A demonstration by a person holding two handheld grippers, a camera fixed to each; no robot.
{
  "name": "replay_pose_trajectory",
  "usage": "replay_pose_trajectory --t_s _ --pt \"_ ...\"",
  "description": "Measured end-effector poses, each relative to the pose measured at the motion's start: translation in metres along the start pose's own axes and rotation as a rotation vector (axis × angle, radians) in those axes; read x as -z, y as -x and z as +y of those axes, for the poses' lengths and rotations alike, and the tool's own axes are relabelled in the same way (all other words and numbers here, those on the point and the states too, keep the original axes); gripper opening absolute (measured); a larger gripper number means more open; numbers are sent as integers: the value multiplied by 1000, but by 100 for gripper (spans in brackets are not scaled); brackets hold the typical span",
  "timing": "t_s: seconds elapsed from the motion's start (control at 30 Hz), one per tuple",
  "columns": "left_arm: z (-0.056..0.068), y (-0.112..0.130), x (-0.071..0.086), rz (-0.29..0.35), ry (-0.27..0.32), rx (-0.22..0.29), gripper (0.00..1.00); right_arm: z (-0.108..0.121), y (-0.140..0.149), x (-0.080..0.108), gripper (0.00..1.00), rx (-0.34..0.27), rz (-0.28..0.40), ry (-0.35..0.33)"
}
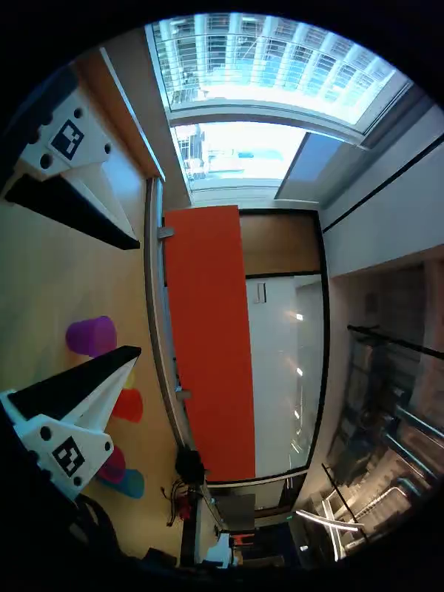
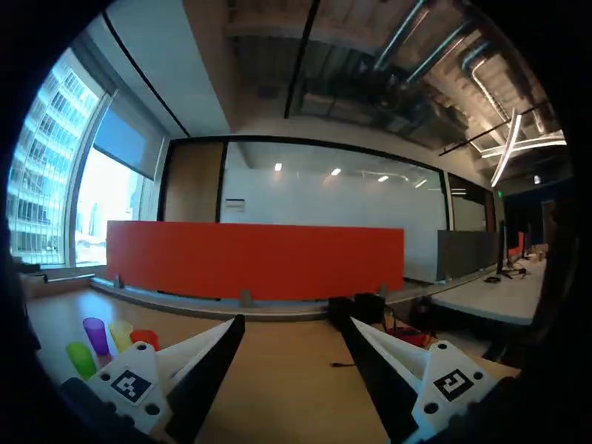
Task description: Pour water
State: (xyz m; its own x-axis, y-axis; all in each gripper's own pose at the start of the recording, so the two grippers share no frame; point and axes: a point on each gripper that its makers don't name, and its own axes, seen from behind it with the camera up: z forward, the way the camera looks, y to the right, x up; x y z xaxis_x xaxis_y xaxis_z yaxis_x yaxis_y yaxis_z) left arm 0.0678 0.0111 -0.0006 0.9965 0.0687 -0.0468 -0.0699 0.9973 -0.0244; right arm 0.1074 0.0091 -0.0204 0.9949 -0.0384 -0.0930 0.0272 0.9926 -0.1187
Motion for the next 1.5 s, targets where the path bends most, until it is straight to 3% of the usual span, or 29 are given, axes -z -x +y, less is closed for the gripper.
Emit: replay_pose_trajectory --t_s 0.77,1.07,1.5 --pt "-3 49 4 -20 -38 46 96 -5 -20 6 100 13 17 9" --pt "-10 56 6 -25 -45 75 96 -7 -24 6 100 2 16 6" --pt "-7 66 3 -38 -29 93 96 -7 -26 5 100 8 22 5"
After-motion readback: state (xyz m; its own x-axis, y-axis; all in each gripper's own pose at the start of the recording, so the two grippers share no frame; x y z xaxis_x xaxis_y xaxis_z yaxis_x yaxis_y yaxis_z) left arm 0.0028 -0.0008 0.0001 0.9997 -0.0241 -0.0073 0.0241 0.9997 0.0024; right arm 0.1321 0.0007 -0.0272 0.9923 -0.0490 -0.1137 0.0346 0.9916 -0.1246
